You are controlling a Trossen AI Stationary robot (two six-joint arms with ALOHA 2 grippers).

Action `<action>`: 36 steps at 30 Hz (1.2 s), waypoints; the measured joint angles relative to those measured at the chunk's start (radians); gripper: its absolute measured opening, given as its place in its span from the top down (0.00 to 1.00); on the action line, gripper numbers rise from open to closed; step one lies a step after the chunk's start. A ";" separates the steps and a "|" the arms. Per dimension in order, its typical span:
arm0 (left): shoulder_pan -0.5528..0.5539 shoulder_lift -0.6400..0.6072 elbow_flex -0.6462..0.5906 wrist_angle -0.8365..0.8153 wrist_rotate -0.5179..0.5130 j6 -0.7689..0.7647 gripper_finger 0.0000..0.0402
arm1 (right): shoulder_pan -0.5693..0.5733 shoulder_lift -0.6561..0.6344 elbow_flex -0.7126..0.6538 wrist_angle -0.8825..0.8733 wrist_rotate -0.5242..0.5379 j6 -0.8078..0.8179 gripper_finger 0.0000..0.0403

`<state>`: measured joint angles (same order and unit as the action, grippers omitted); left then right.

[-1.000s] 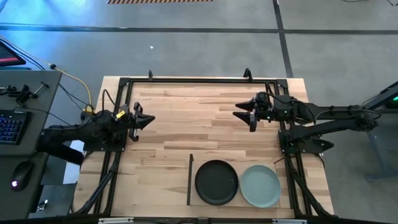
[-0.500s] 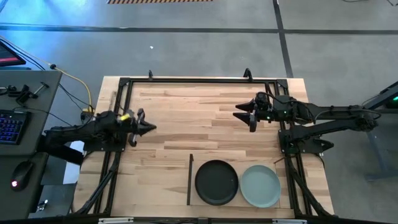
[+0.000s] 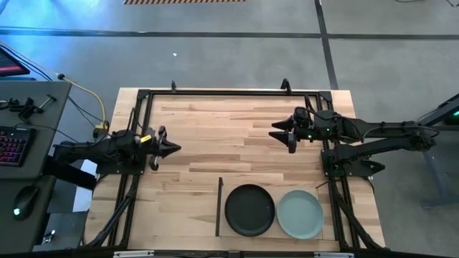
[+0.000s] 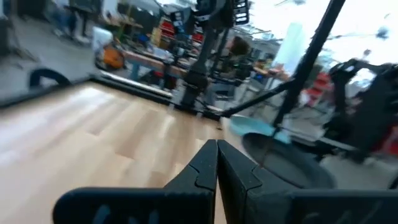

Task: Place and stack plates onto a shelf
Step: Return to Home Position

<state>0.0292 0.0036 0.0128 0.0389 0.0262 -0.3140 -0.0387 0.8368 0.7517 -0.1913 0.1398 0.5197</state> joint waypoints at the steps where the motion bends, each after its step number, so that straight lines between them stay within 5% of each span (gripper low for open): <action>1: 0.000 0.000 0.000 -0.004 -0.011 0.030 1.00 | 0.000 0.000 0.000 0.000 0.000 -0.001 0.44; 11: 0.011 0.001 -0.001 -0.032 -0.039 0.092 1.00 | 0.000 0.000 0.000 0.000 -0.002 -0.001 0.51; 23: 0.011 0.003 -0.001 -0.032 -0.039 0.083 1.00 | 0.000 -0.064 0.000 -0.113 -0.036 -0.054 0.98; 29: 0.011 0.003 -0.001 -0.032 -0.039 0.083 1.00 | 0.000 -0.189 -0.081 -0.048 -0.039 -0.134 0.98; 36: 0.011 0.003 0.000 -0.032 -0.039 0.082 1.00 | 0.000 -0.394 -0.364 0.275 -0.086 -0.109 1.00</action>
<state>0.0399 0.0067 0.0124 0.0070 -0.0124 -0.2321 -0.0391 0.4427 0.3878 0.0832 0.0536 0.4110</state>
